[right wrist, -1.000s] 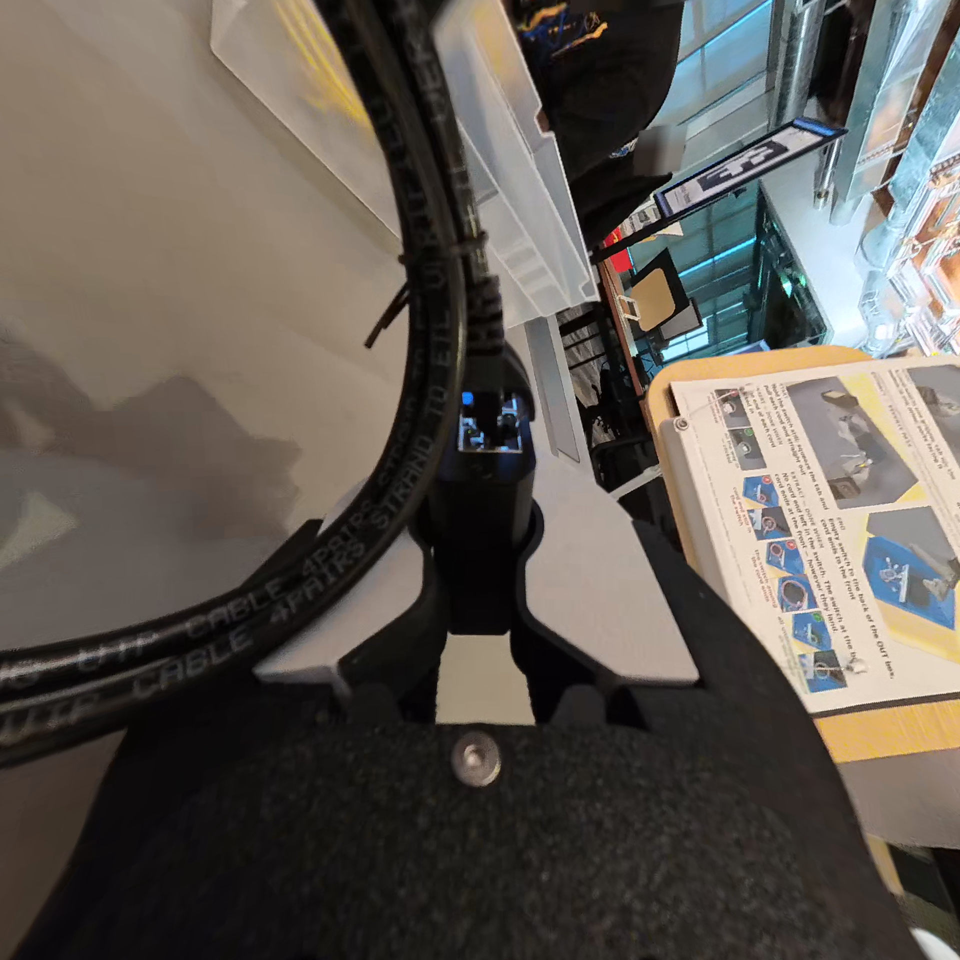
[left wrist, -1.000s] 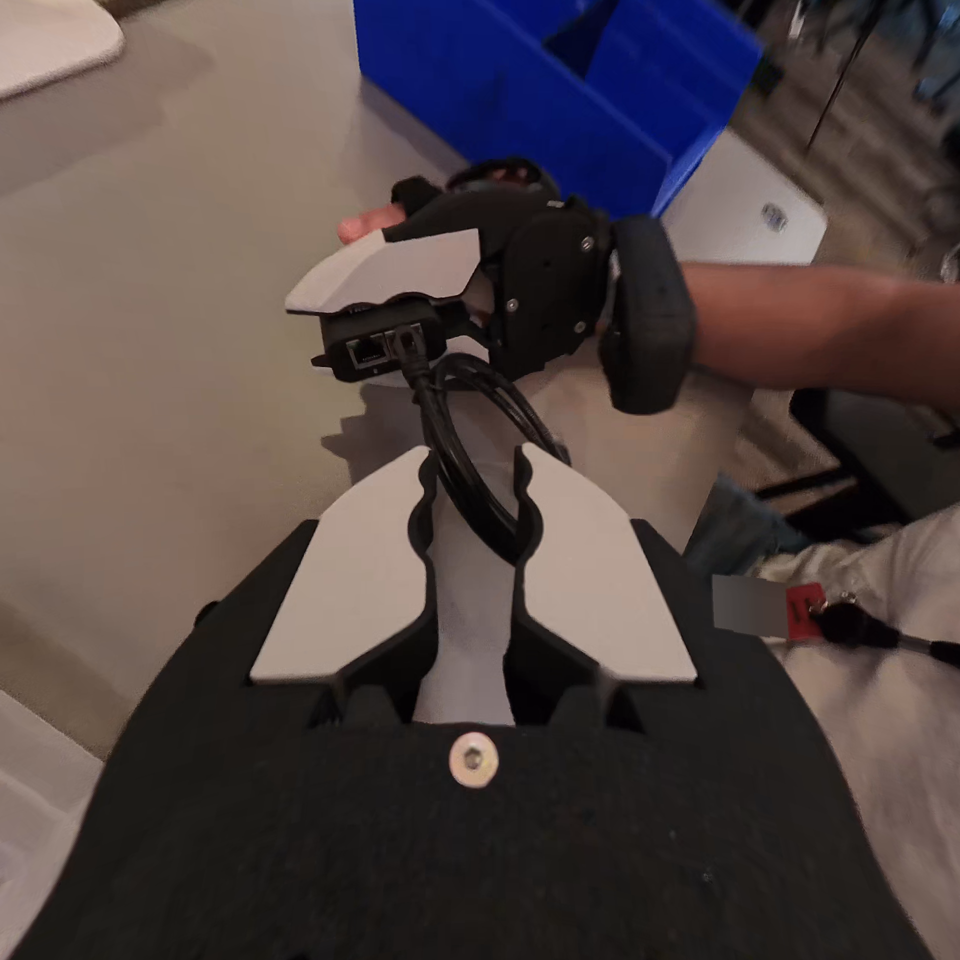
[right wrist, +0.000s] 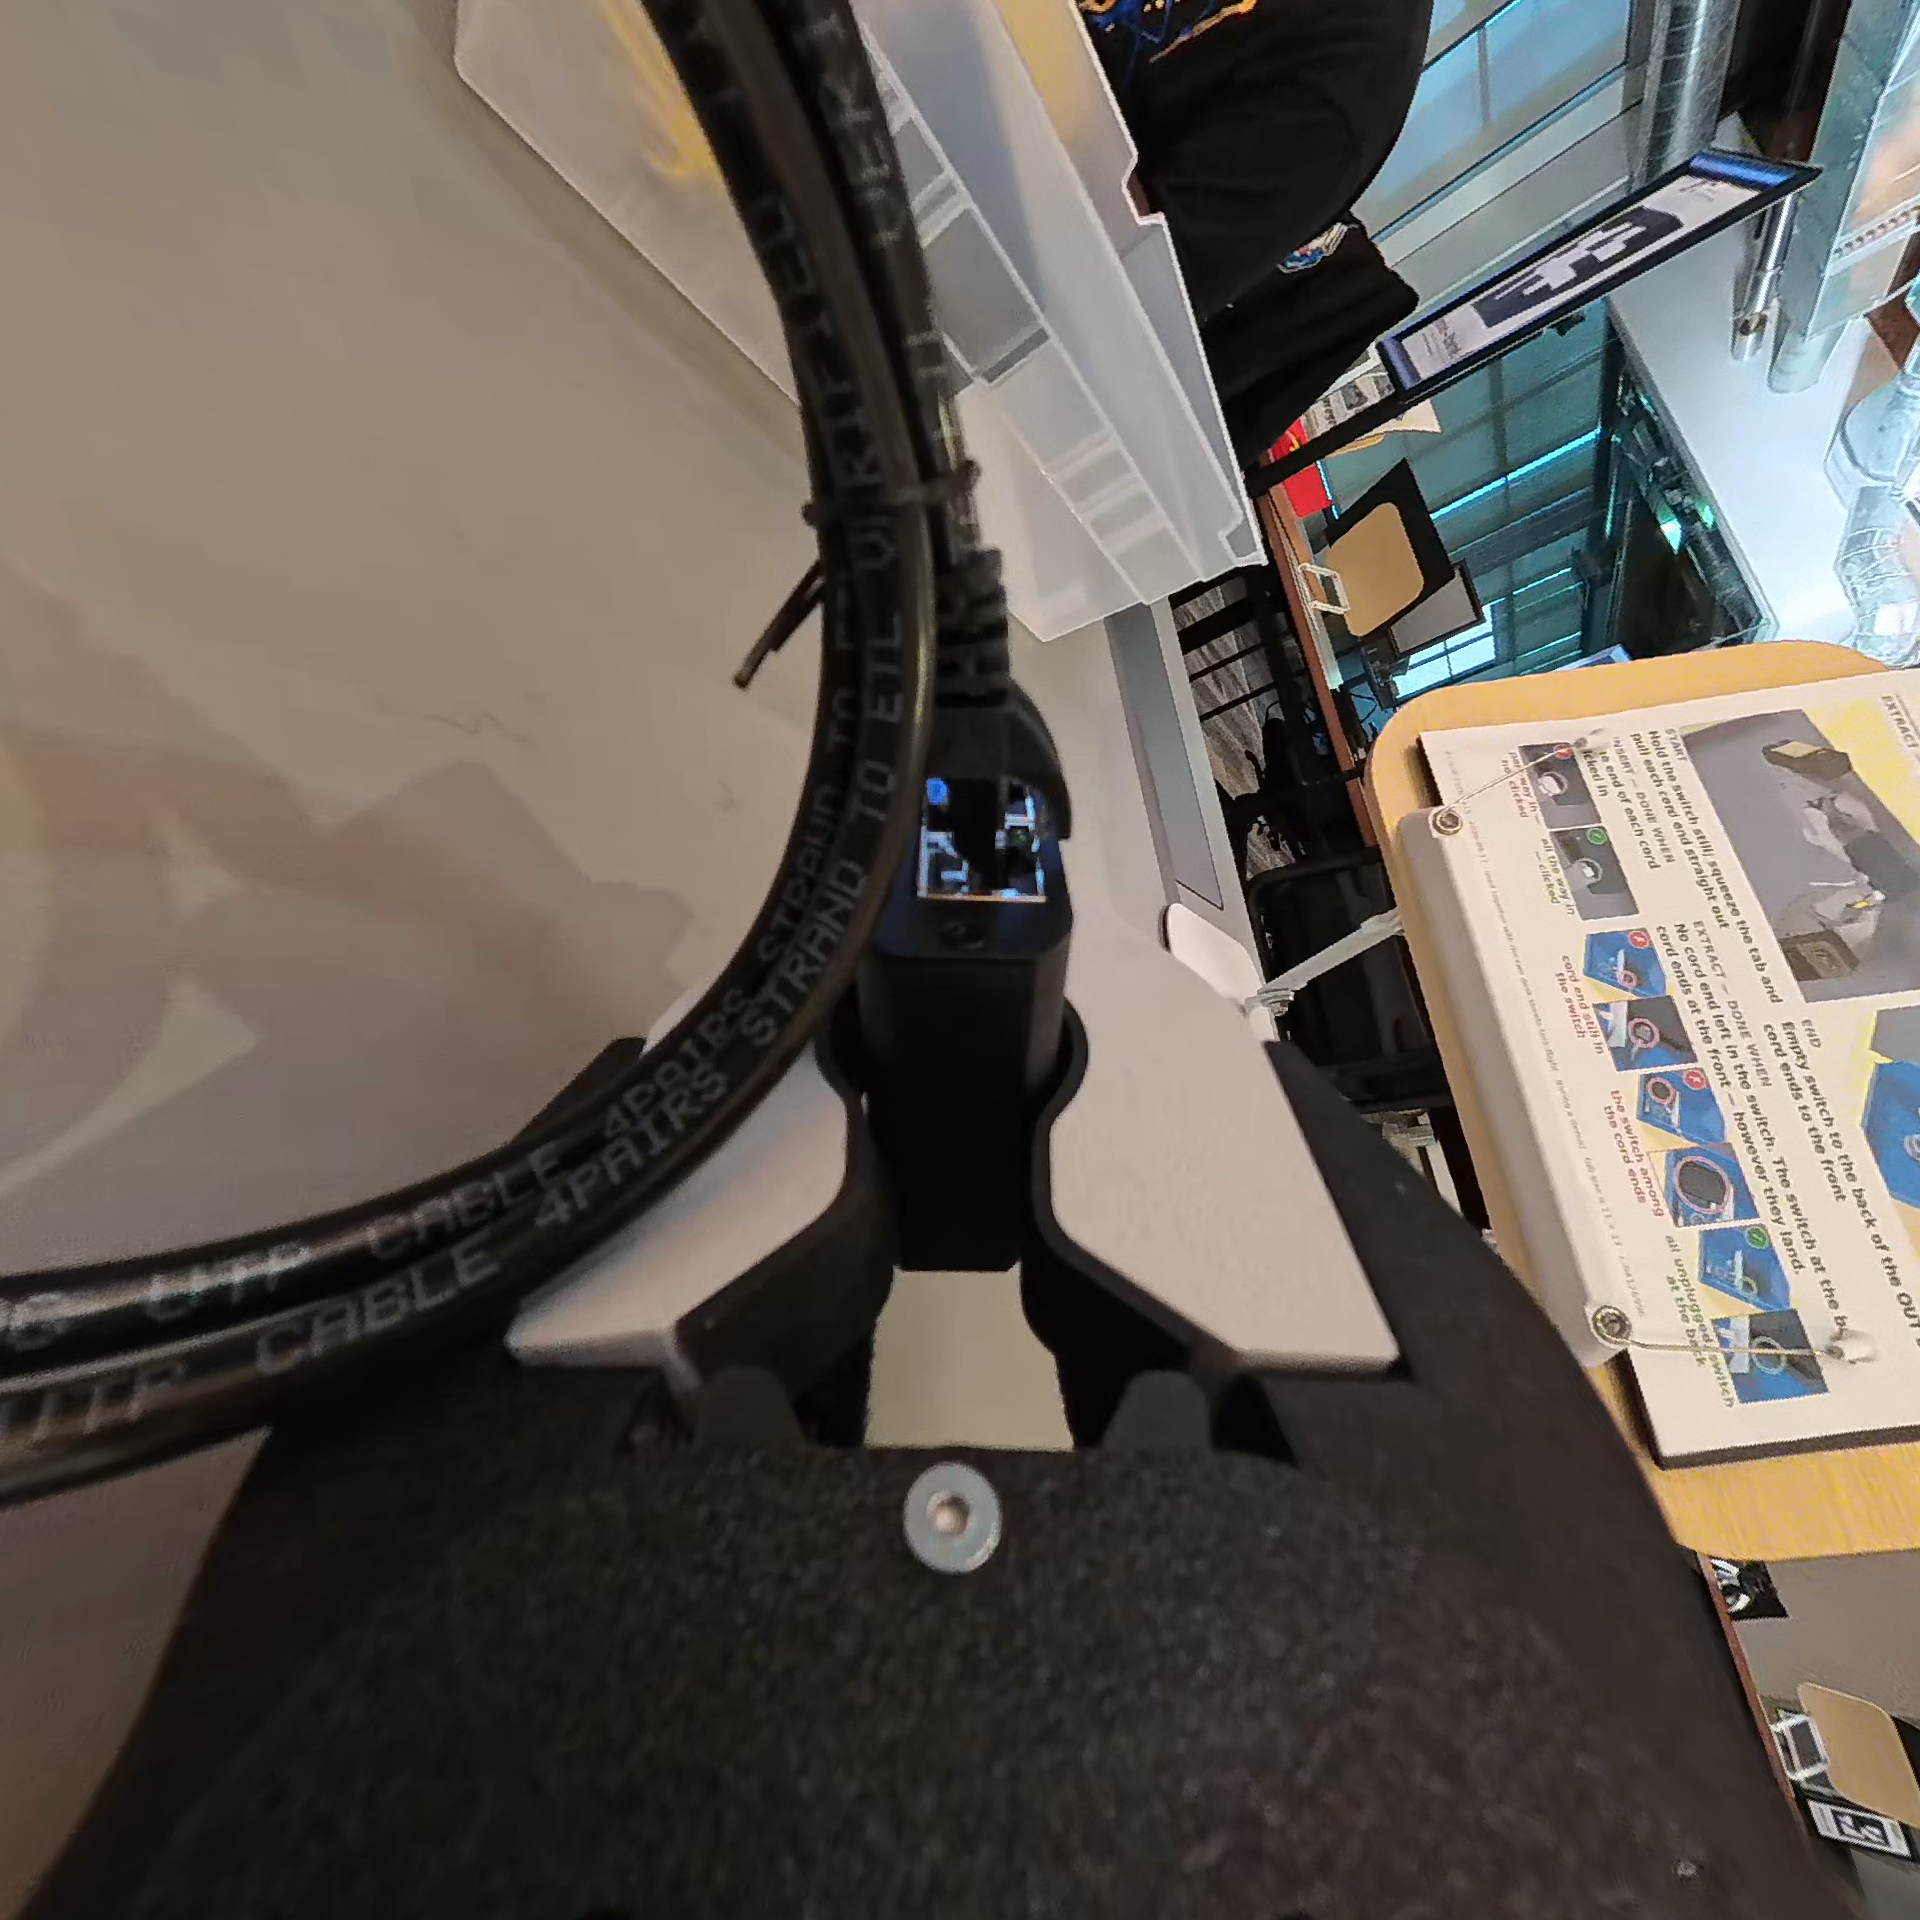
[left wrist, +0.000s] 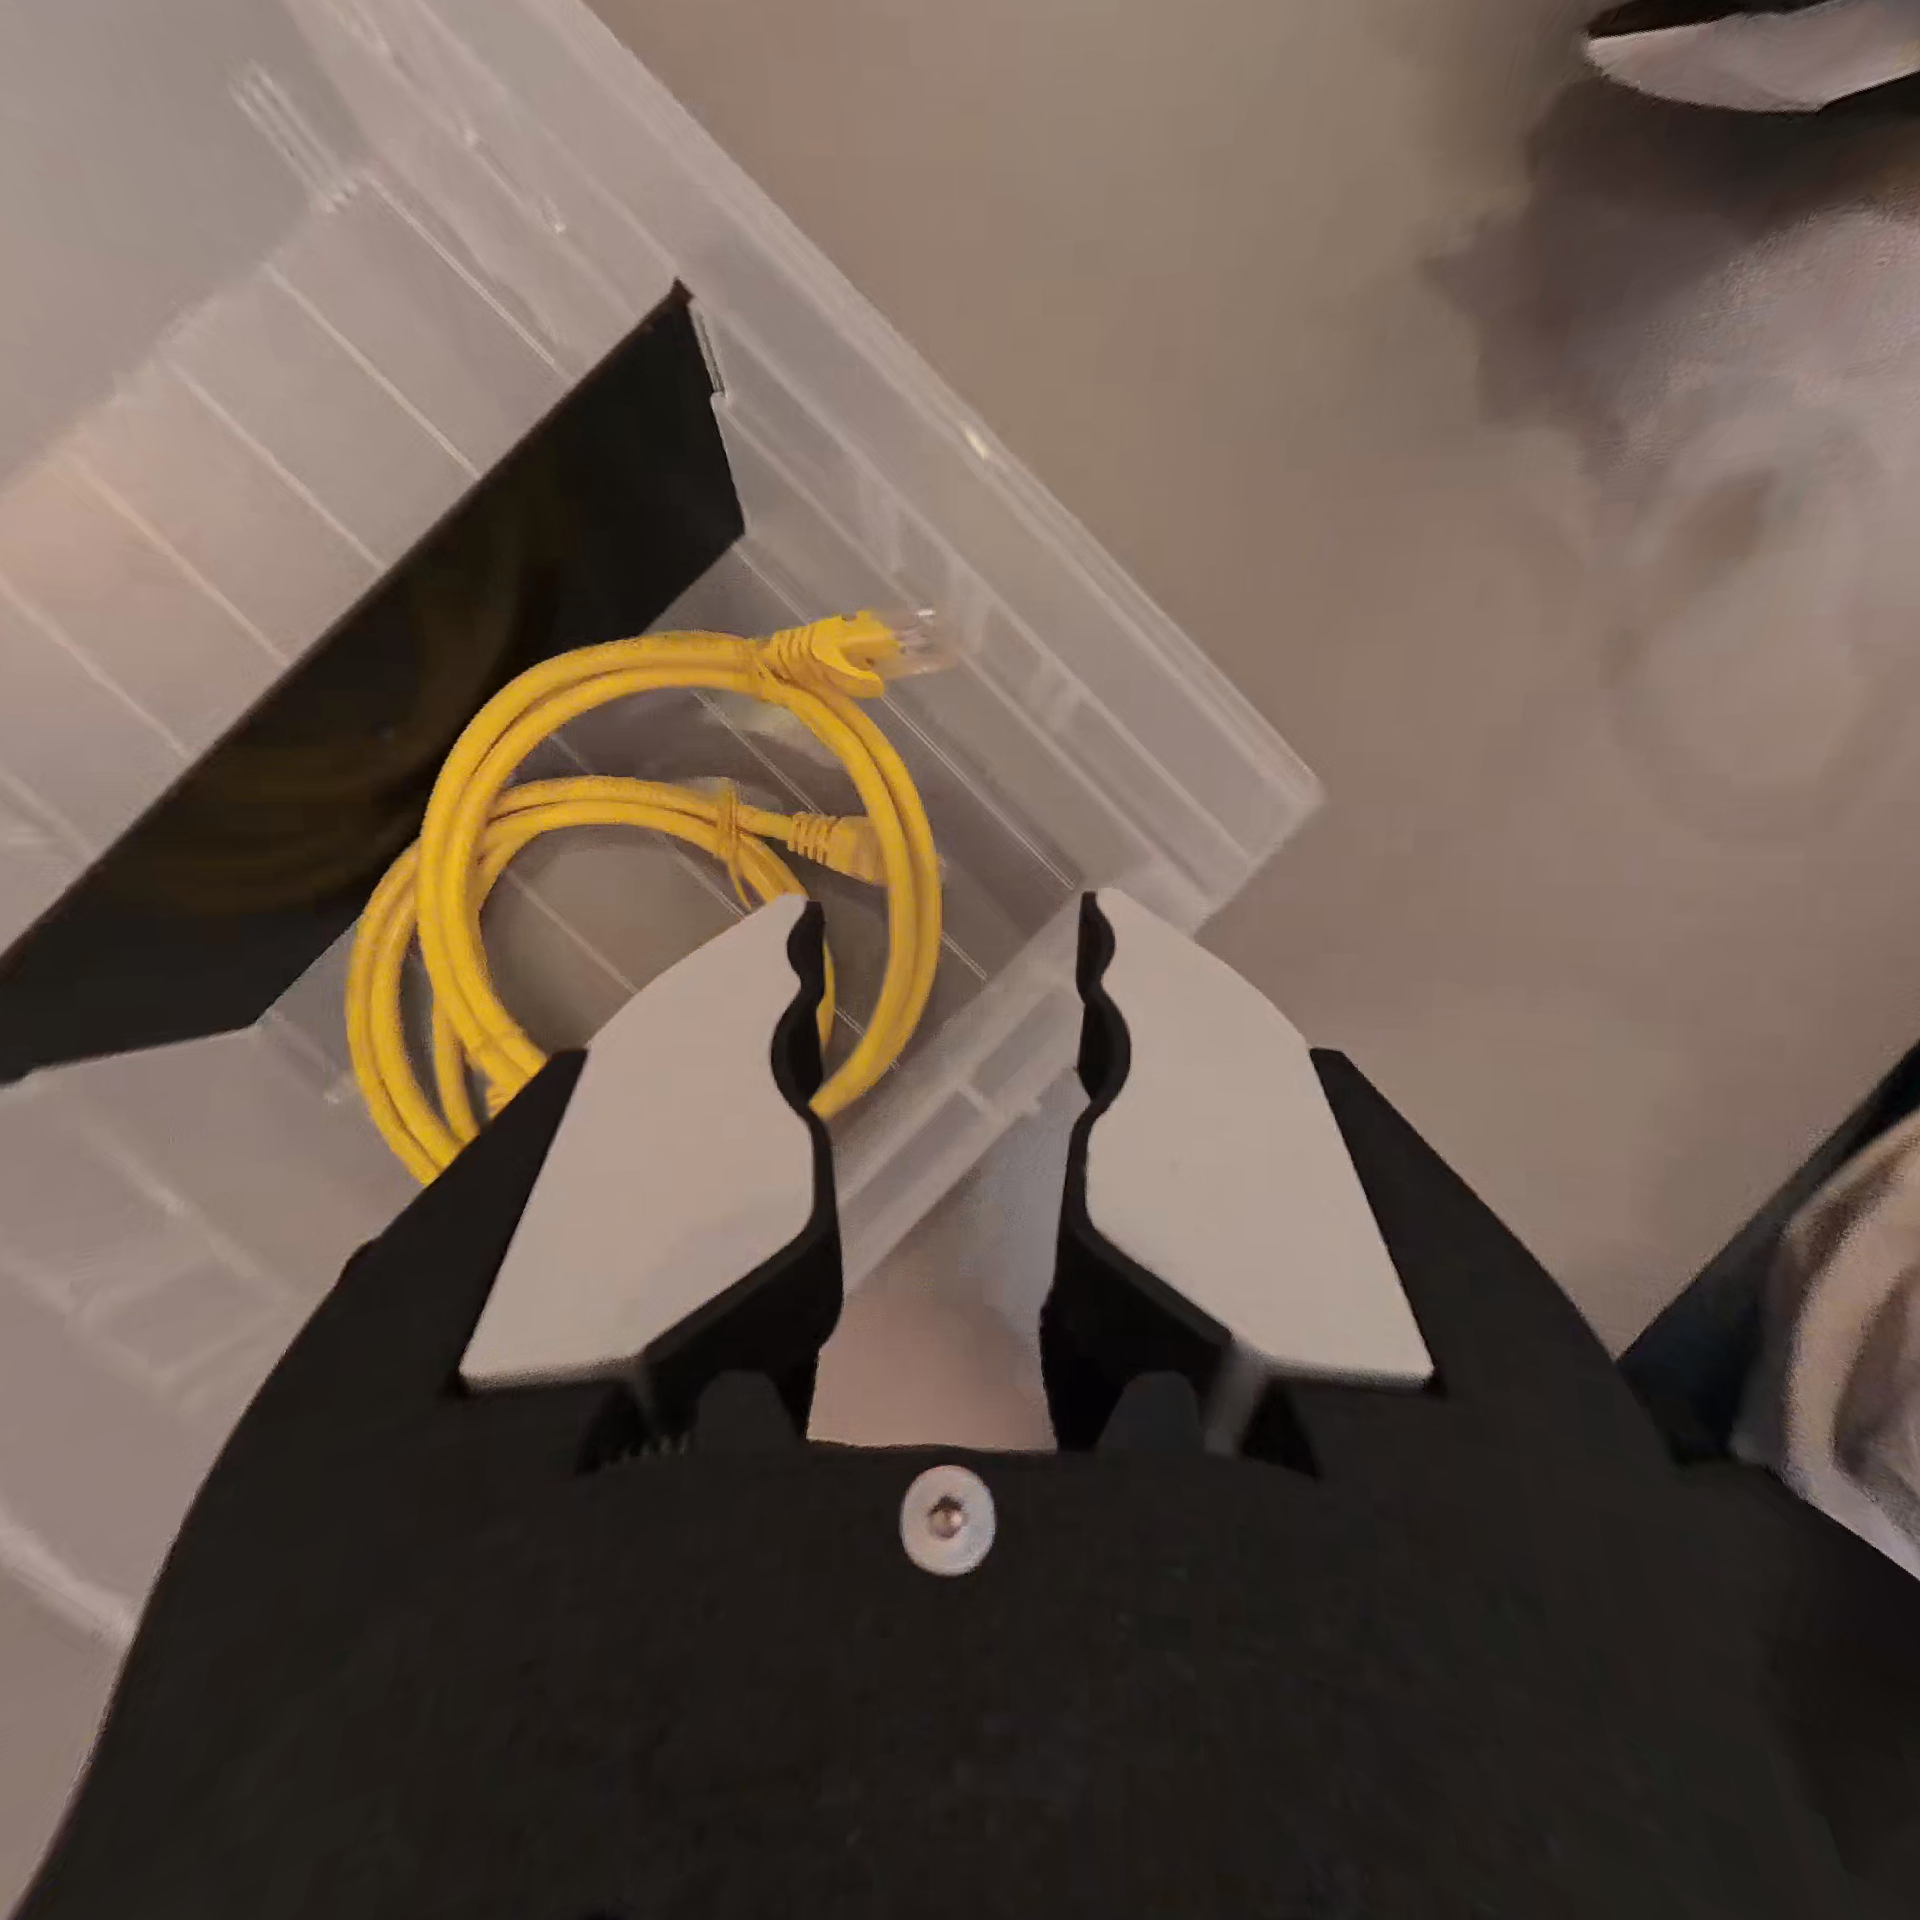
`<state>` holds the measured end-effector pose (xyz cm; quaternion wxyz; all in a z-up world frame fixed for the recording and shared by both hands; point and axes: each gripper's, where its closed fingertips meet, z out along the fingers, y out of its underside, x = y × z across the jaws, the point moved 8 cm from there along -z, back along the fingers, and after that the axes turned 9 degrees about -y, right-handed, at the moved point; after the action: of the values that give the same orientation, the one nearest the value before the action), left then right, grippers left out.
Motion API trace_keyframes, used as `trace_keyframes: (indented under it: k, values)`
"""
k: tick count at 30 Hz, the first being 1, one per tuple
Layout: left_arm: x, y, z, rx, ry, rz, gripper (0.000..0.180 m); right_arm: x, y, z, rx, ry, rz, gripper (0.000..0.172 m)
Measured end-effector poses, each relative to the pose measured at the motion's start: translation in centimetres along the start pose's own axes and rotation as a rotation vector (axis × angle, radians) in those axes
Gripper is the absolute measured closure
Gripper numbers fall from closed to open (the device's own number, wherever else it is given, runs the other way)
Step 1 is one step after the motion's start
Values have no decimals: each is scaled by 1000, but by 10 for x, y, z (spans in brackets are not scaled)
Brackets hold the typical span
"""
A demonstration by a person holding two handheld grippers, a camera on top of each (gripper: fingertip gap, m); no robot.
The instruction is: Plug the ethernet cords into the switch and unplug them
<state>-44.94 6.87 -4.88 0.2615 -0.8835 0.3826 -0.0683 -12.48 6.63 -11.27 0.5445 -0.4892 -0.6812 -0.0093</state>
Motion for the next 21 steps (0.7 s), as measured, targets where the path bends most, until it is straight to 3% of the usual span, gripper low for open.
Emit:
trace_keyframes:
  k: [1, 4, 7, 9, 15, 21]
  values:
    - [-6, -4, 8, -50, 28, 4, 136, 0, 0, -1, 0, 2, 0, 146]
    - [-16, -7, 34, -199, 34, 47, 141, 1, 1, -2, 0, 5, 5, 146]
    - [-7, -4, 54, -315, 94, 53, 169, 2, 1, -2, 3, 4, 10, 145]
    - [-3, -4, 56, -338, 28, 69, 171, 3, 1, -2, 4, 3, 11, 146]
    - [6, -10, 4, -53, -105, -45, 174, 3, 1, -2, 9, 5, 11, 146]
    - [79, -4, -71, 174, -104, -39, 175, 5, 2, -3, 8, 15, 19, 145]
